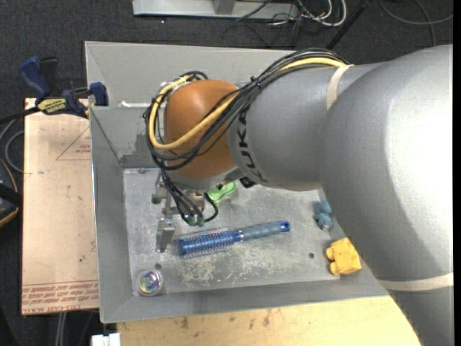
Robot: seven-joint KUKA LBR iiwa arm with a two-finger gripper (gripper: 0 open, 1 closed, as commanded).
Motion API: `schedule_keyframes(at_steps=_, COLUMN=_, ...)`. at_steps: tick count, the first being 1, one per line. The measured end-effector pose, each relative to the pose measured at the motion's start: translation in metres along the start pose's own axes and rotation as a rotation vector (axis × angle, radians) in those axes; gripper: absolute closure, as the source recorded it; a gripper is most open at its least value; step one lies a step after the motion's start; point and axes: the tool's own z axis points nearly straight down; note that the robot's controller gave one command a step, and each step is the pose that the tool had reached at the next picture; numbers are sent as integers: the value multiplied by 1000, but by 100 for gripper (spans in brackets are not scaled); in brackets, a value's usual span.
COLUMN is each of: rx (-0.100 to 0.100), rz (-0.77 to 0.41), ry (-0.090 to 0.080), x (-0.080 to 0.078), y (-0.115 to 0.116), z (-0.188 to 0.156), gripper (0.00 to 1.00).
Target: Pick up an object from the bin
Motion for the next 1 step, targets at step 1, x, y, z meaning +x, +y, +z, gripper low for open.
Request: schedule_keyframes(at_steps=1, rx=-10, rz=62, ry=-16, x=29, y=-80, z=52, gripper=0)
